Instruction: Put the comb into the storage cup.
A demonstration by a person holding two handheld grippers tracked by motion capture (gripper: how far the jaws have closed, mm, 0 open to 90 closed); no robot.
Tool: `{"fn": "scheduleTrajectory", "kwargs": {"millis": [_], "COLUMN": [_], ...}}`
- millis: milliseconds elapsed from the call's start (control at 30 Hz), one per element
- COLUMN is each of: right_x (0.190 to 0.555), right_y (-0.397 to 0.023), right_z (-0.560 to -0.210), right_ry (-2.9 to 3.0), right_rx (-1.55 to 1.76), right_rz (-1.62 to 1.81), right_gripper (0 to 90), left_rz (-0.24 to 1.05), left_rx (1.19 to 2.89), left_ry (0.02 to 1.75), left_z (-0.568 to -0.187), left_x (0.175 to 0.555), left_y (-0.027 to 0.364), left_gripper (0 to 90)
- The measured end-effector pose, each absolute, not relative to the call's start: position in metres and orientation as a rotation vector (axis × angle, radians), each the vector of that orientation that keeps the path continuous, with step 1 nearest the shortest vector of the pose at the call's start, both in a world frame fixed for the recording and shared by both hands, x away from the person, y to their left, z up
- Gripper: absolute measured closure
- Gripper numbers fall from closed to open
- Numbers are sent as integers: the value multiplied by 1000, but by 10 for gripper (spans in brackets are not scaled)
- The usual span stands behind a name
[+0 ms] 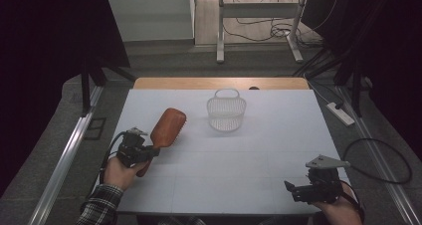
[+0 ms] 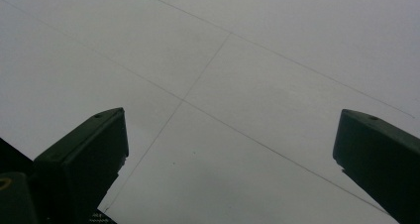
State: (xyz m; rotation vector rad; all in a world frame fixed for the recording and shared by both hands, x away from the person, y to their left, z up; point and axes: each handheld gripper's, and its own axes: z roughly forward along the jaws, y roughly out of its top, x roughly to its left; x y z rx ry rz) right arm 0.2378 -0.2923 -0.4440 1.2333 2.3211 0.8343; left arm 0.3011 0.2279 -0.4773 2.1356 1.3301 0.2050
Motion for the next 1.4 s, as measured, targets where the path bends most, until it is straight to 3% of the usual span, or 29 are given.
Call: {"fn": "scheduleTrajectory", "kwargs": {"millis": [600, 1400], "right_x": [238, 235], "right_y": [-292, -292], "right_z": [-444, -441], "right_ry": [2320, 2329], "right_rx": [1235, 1177], "right_rz": [831, 903], "right_gripper": [6, 0], "left_rz": [282, 279], "left_rx": [2124, 2109], "left_ry": [1174, 994], "left_z": [-460, -444], "left_x": [284, 257], "left_y": [218, 191], "left_gripper": [726, 726]}}
